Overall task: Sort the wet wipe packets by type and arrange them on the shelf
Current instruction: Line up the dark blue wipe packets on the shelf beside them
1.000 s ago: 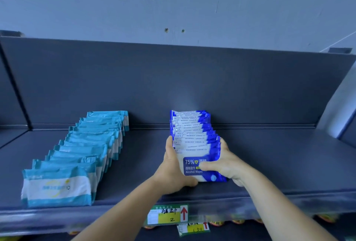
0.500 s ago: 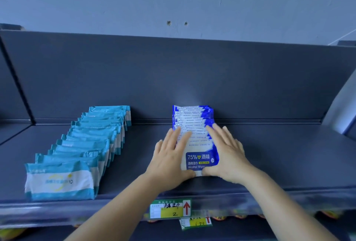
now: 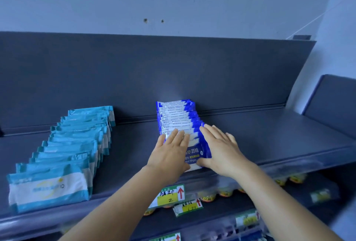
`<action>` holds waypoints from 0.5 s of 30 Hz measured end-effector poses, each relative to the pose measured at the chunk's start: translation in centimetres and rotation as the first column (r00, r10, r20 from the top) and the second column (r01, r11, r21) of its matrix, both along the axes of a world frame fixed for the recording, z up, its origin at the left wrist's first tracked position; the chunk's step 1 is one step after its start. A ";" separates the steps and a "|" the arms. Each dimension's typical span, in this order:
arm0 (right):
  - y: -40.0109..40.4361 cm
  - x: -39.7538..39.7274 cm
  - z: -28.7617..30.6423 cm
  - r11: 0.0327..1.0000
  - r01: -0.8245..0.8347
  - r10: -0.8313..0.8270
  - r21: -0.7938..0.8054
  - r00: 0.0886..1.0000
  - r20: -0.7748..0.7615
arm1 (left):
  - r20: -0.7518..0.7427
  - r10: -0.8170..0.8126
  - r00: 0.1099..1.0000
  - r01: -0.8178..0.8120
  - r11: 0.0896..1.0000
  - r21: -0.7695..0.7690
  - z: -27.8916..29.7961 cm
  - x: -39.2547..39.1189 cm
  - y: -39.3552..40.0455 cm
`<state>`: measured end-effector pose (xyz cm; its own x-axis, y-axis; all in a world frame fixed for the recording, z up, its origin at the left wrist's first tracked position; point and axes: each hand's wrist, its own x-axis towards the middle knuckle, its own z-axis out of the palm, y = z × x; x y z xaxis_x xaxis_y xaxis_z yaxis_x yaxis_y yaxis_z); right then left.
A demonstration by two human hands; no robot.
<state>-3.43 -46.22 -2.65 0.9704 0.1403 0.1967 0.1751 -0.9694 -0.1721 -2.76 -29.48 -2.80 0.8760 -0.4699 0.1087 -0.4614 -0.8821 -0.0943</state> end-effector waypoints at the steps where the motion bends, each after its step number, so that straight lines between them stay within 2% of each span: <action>1: 0.0 -0.7 0.0 1.000 0.022 -0.022 0.002 1.000 0.009 | -0.001 -0.023 1.000 0.023 1.000 0.007 0.1 -0.3 -0.1; 8: -0.6 -7.8 -0.4 0.978 0.204 -0.205 -0.045 0.979 -0.018 | 0.005 -0.210 0.978 0.210 0.978 0.002 0.8 -4.1 -1.4; 15: -1.8 -17.5 -2.2 0.915 0.398 -0.402 -0.059 0.914 -0.059 | -0.013 -0.419 0.908 0.419 0.908 -0.011 -1.0 -10.2 -3.7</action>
<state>-20.93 -47.97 -4.82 0.9581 -0.2553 0.1300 -0.2397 -0.9629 -0.1244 -12.94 -33.14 -3.80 0.6006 -0.7930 0.1024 -0.7898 -0.6083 -0.0786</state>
